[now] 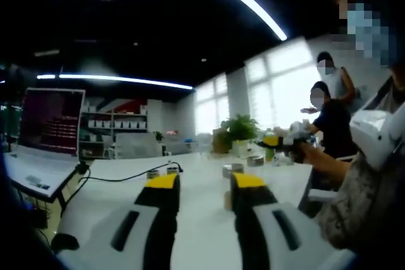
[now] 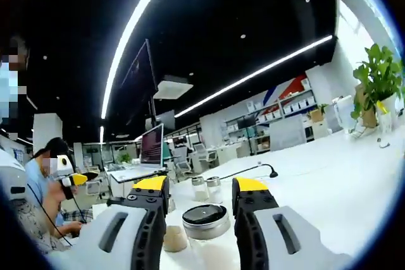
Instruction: Rotate the seasoning bottle until the label or dispensing opening points toward the visible target arrow and the bottle remains upright within the marked orientation range
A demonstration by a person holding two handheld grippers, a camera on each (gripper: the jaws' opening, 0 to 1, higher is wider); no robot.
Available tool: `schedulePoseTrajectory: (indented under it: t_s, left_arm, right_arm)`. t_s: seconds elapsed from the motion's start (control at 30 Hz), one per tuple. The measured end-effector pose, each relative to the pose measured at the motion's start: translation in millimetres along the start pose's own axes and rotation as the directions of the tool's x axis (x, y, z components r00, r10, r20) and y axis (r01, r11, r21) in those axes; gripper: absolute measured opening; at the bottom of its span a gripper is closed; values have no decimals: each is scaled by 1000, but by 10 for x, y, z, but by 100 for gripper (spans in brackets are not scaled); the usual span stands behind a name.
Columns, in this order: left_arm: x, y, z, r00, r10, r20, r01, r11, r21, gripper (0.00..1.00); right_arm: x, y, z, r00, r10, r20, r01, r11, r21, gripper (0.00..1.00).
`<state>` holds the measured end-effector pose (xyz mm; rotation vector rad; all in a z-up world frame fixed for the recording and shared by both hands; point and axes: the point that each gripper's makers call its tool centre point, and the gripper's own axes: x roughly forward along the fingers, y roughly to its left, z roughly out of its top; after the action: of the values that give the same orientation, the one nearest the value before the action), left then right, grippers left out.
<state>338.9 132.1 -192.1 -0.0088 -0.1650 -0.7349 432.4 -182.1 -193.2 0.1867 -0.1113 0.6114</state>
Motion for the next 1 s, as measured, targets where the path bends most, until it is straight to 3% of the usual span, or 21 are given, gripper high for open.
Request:
schedulePoseTrajectory:
  t_s: [0.07,0.1,0.13,0.27,0.4,0.6,1.0]
  left_arm:
    - [2,1,1,1000,0,-1,0,1000,1,34]
    - [5,38,-32,1000,12,-13,-12,1000,1,34]
    - [6,46,-41,1000,16,-16,-16,1000,1,34]
    - [2,45,-47,1000,19,-21,-19,1000,8,34]
    - [-17,52,-25,1000,26,-14,-26,1000,9,34]
    - [-30,48,-8,1000,29,-12,-29,999,12,34]
    - [-22,53,-36,1000,23,-19,-22,1000,13,34]
  right_arm:
    - [-10,39,-30,1000,-10,-8,10,1000,-20,35]
    - [-45,8,-156,996,-79,-49,76,996,-51,36]
    - [-42,12,-231,994,-72,-87,68,996,-49,36]
    - [28,53,-320,993,-55,-101,50,997,-55,39]
    - [78,51,-366,990,-85,-112,72,991,-109,43]
    - [100,23,-422,988,-106,-113,90,987,-136,37]
    - [113,-4,-440,987,-99,-126,81,987,-139,35]
